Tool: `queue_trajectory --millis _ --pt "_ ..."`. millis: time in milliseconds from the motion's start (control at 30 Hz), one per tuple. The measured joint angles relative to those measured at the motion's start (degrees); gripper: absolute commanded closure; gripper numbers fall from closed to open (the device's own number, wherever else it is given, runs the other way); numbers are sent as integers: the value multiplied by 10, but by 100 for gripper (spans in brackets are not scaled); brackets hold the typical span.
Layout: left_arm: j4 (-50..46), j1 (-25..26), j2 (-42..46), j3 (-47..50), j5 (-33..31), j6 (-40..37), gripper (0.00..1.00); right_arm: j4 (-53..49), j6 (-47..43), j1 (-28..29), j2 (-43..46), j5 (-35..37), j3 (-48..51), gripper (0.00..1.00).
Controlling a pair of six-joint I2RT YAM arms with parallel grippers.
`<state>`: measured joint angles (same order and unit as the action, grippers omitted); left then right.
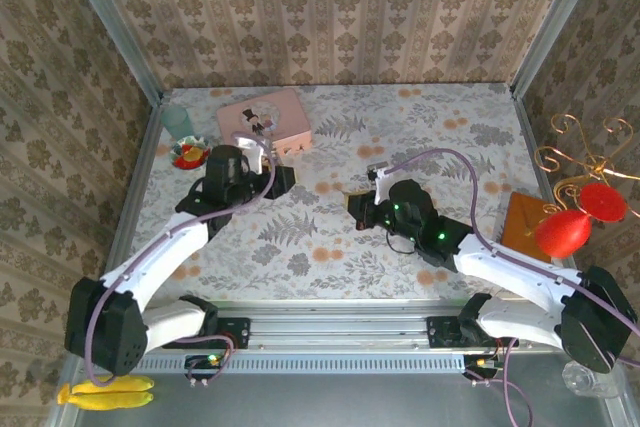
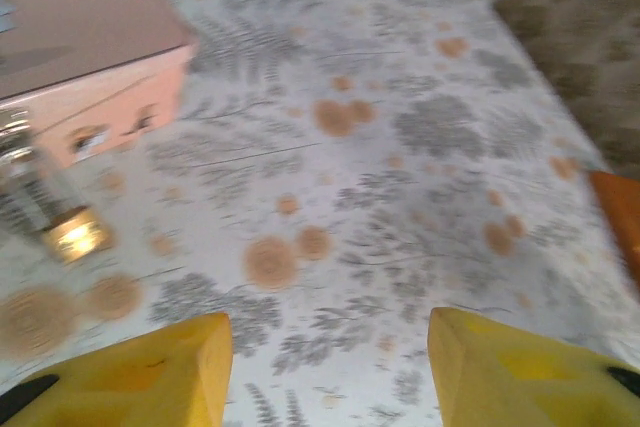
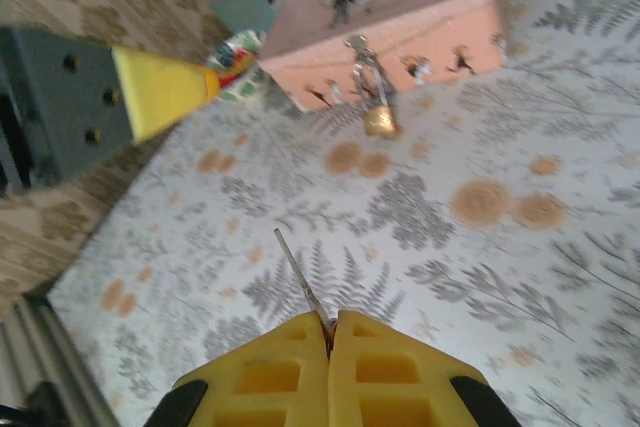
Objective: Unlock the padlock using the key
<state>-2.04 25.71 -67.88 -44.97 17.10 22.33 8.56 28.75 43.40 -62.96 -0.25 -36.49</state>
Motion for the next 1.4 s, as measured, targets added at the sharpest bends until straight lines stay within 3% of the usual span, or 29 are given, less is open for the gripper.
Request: queue_trajectory --millis 167,400,667,1067,1267,1400 --pt "-43 -2 -103 -58 -71 0 44 -57 -58 -1 34 33 1 100" --pt "-36 -3 -214 -68 -147 25 44 -47 -112 -9 92 55 63 100" --pt "-49 5 -339 -174 -243 40 42 -45 -136 -12 136 59 118 100" --pt "-146 54 -446 -307 -398 64 40 -45 -141 -14 209 48 118 100" --pt "-185 54 -469 -327 -440 81 37 -45 -141 -14 216 43 118 100" --pt "-195 54 -481 -333 -444 87 43 -45 -141 -14 221 41 118 100"
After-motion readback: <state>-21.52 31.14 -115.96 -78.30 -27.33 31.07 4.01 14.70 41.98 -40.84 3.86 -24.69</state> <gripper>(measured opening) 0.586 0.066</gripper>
